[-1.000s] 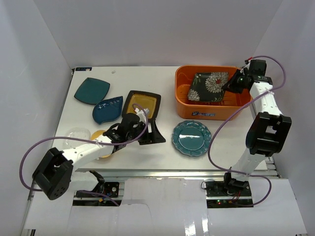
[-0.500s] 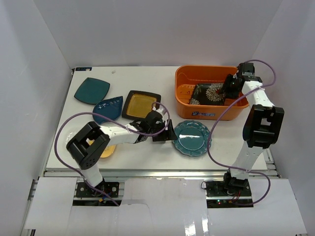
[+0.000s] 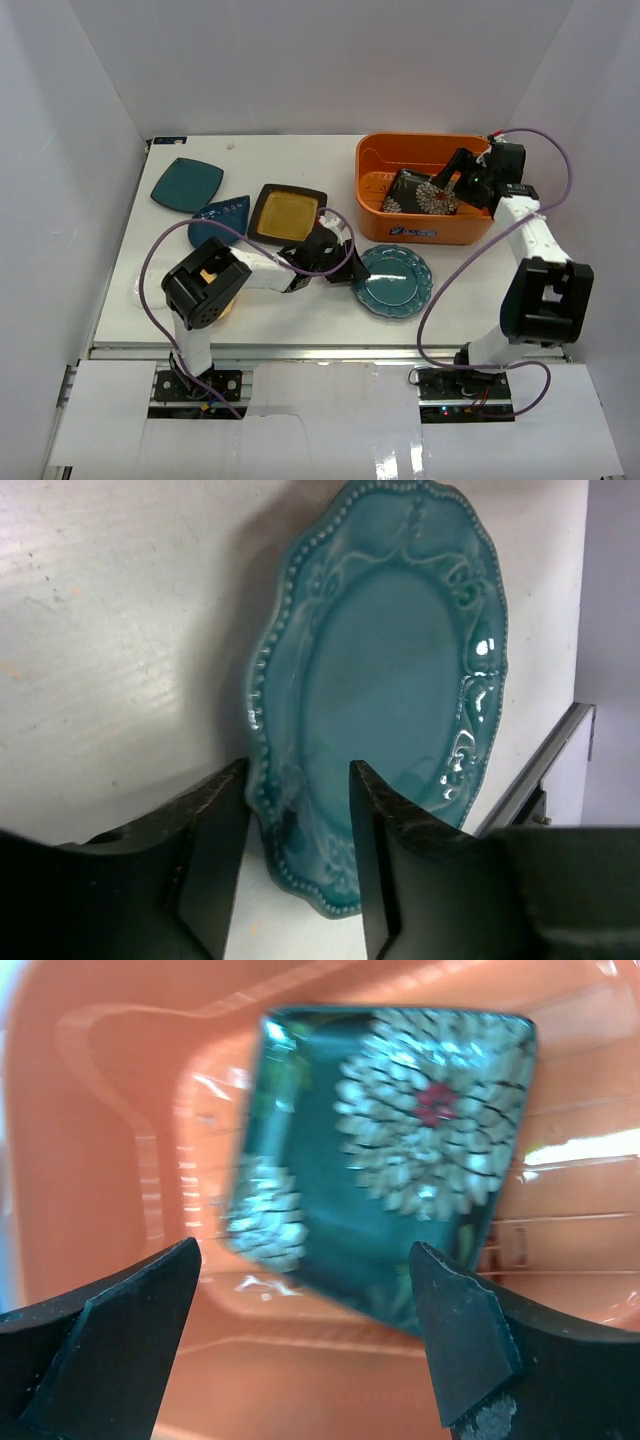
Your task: Place the plates into the plastic bin on the countertop
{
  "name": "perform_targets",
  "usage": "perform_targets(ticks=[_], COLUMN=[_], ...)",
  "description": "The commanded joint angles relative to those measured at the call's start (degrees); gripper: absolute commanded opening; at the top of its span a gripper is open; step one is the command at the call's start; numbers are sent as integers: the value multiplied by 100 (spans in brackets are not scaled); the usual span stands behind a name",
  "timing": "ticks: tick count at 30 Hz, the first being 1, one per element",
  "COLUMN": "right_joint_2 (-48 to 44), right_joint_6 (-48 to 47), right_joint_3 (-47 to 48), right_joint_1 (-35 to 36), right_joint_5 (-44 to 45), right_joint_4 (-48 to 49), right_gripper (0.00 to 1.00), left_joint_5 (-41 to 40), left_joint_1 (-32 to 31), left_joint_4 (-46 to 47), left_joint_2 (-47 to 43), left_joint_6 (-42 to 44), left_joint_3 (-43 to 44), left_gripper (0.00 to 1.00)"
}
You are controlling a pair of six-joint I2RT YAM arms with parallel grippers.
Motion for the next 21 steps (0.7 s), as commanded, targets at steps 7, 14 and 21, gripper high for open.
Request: perform_targets(ticks=[7,14,21], right_joint_2=[-2019,-4091,-4947], right_joint_6=[599,864,319], right_joint_3=[-1313,-3256,-4076], right_joint_1=[273,1064,1179], right_joint_5=[-528,-773,-2066], right_joint_4=[1315,1975,1694], right_gripper=[90,90,92], left_joint_5=[-217,90,644], left_joint_1=[-20,-20,68], left_joint_4=[292,362,-129], left_joint_2=[160,-577,-3072], left_joint_6=[-227,-218,106], left_joint_3=[-335,-739,-1627], left_gripper=[0,0,0])
